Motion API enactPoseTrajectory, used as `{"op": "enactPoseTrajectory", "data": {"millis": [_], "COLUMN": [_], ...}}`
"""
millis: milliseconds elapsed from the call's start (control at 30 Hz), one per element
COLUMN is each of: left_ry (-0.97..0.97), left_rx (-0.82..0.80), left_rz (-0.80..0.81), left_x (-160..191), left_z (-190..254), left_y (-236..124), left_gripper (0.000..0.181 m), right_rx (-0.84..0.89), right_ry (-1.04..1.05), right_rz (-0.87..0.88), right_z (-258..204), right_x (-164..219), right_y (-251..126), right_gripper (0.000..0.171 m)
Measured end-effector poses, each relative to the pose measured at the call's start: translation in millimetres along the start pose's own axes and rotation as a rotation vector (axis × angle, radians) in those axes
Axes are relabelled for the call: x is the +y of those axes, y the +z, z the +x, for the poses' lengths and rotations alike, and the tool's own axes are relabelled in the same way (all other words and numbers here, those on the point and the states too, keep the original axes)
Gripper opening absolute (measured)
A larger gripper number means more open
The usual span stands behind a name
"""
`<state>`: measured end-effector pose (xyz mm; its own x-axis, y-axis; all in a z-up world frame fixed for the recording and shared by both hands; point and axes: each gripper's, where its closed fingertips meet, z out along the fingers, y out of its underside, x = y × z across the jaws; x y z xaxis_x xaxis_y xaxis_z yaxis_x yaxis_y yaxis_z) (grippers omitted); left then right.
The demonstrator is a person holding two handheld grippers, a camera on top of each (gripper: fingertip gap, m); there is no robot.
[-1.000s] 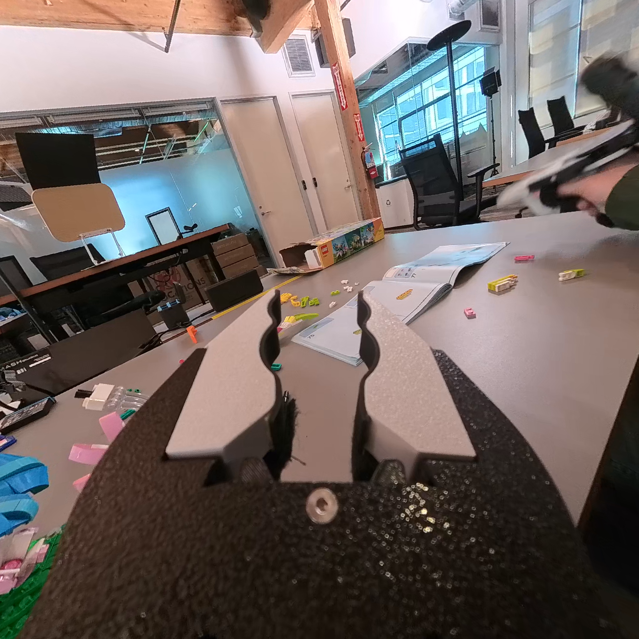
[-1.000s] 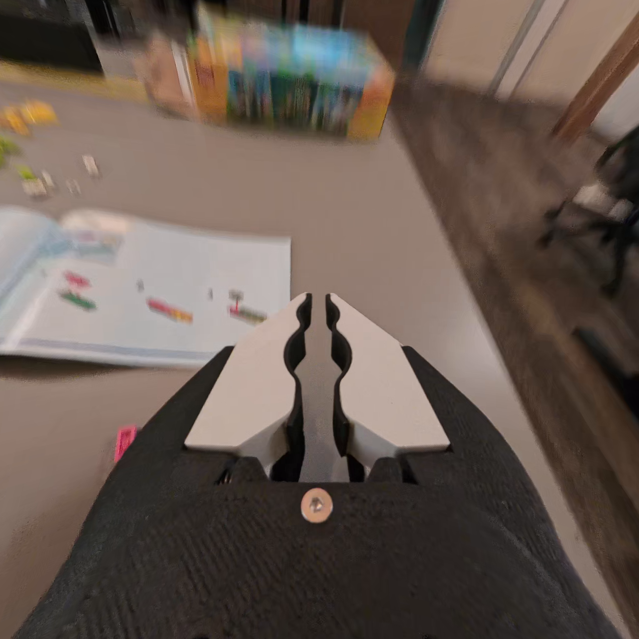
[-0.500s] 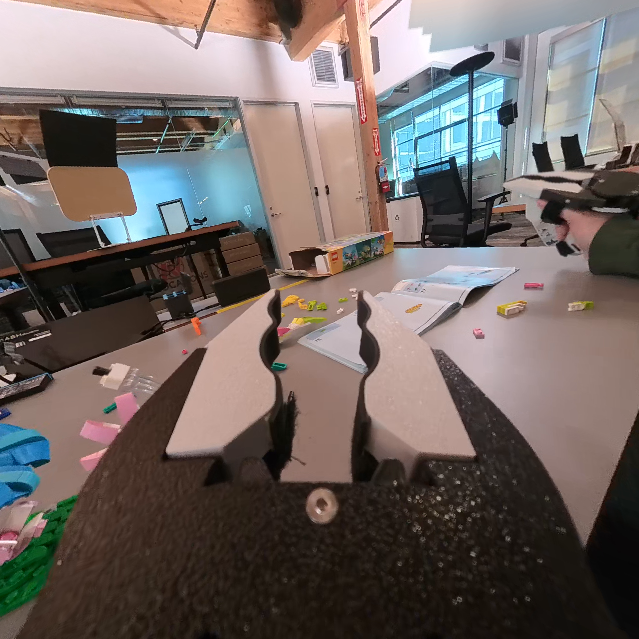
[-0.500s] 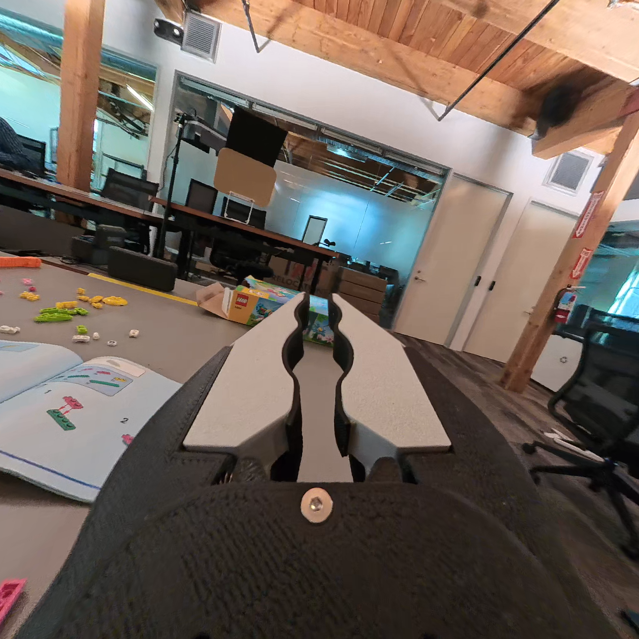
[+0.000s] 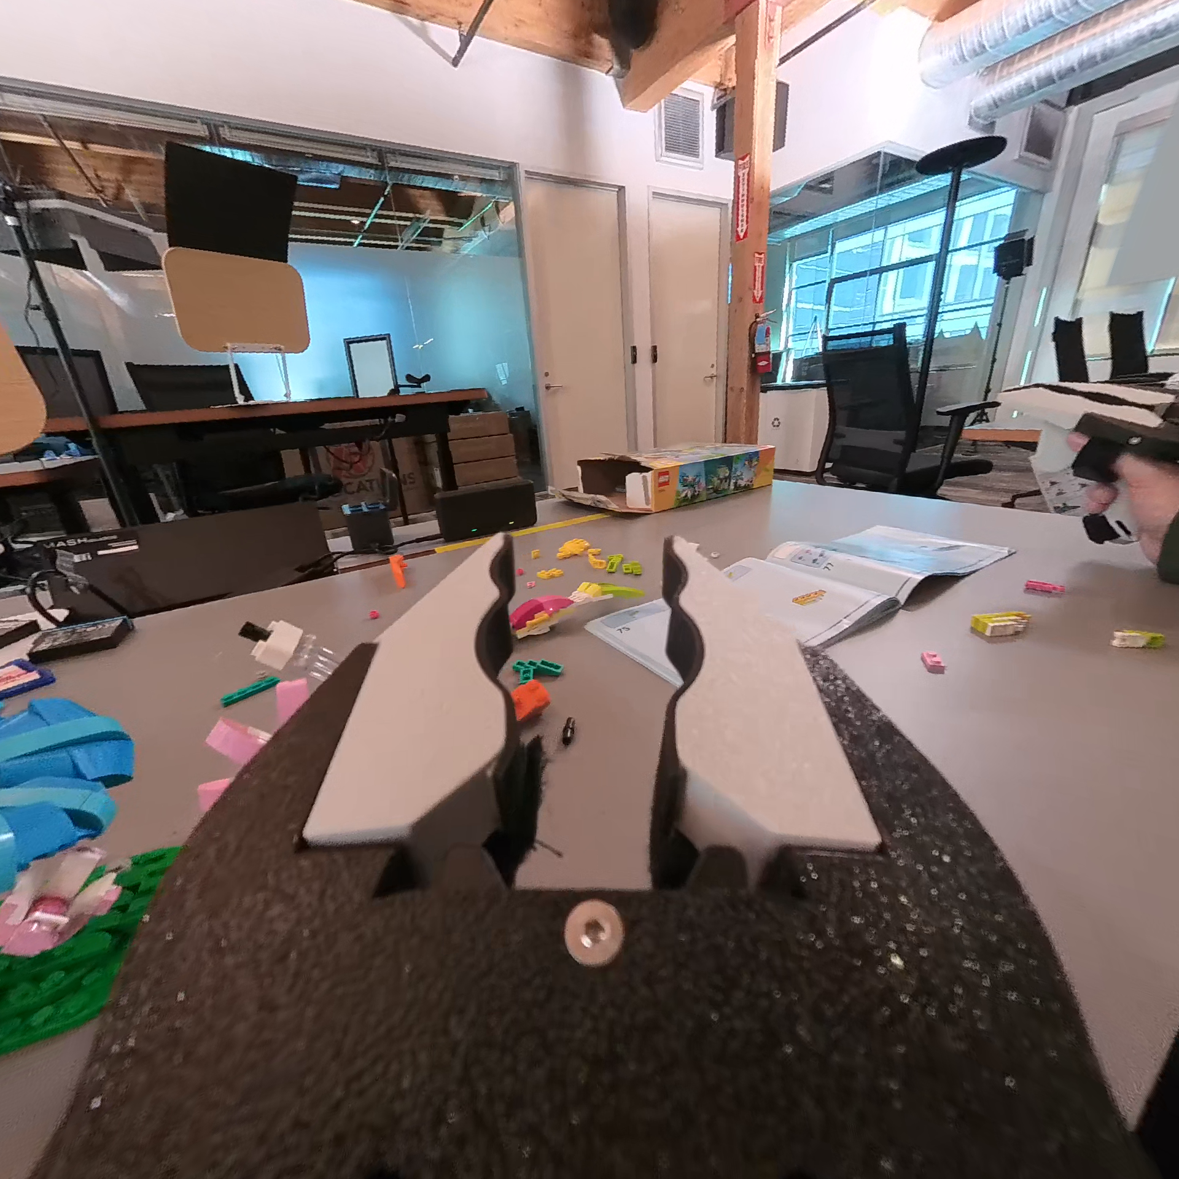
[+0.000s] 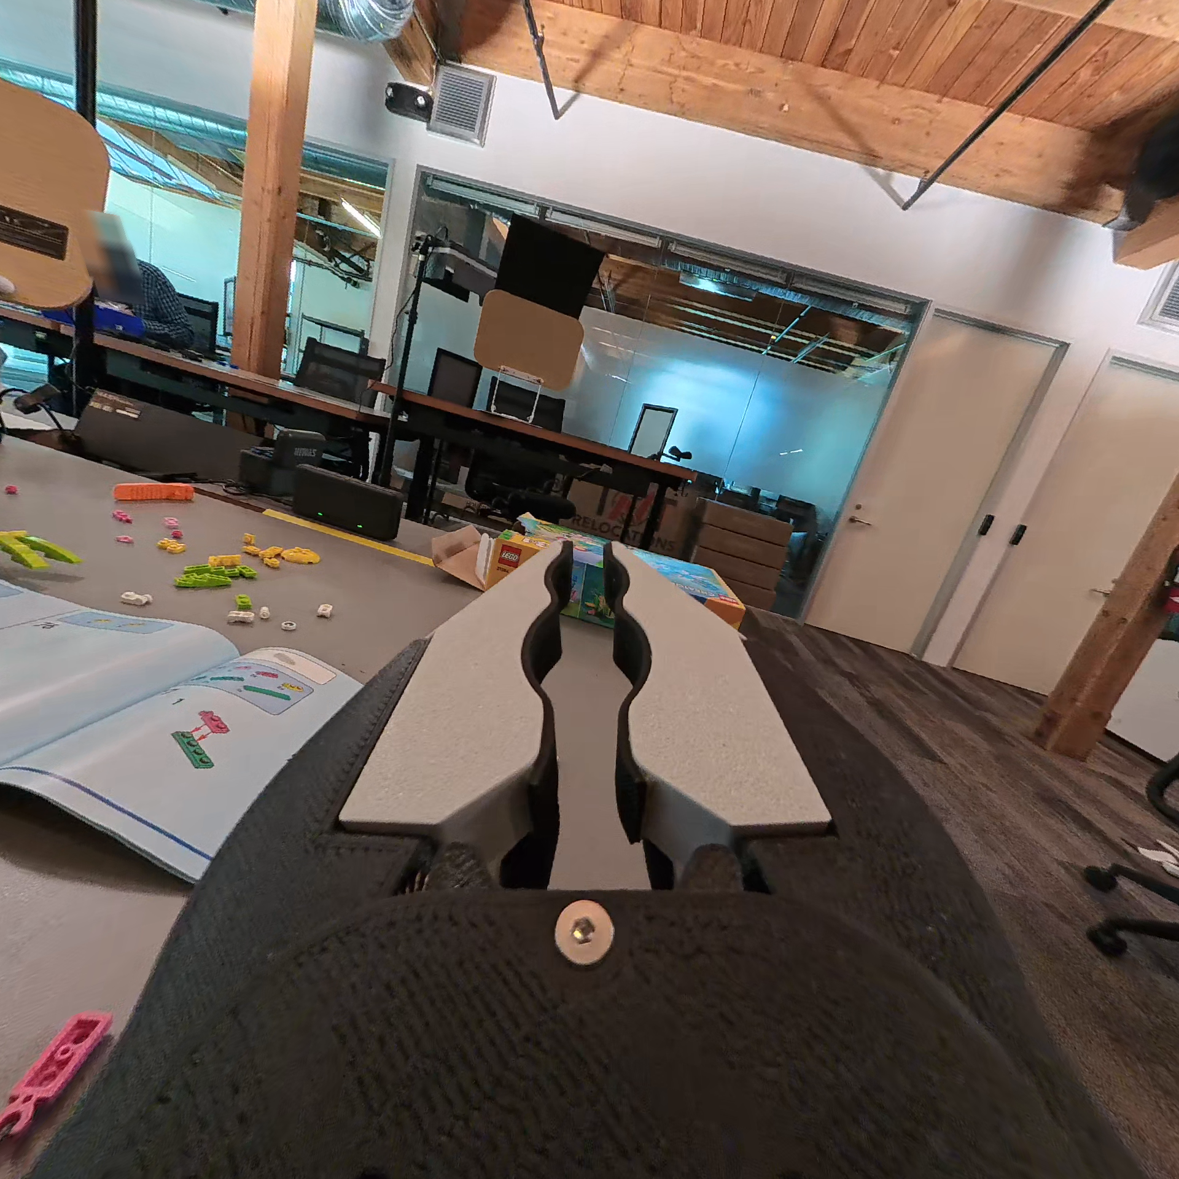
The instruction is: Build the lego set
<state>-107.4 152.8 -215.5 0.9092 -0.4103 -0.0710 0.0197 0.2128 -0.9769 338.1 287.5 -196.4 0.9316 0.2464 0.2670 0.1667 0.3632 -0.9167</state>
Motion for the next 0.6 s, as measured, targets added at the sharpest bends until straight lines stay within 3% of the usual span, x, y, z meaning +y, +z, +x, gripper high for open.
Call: {"op": "enactPoseTrajectory", "data": {"millis": [600], "left_ry": [0.002], "left_rx": [-0.023], "left_rz": [0.041], "left_x": [-6.5], "left_z": [-3.6], "left_y": [-3.7], "left_gripper": [0.044], "right_rx": [-0.033], "right_ry": [0.022], "right_rz": [0.008], "right_z": [-4.6], "right_x": [-0.4], "right_y": [-0.8], "right_gripper": [0.01]}}
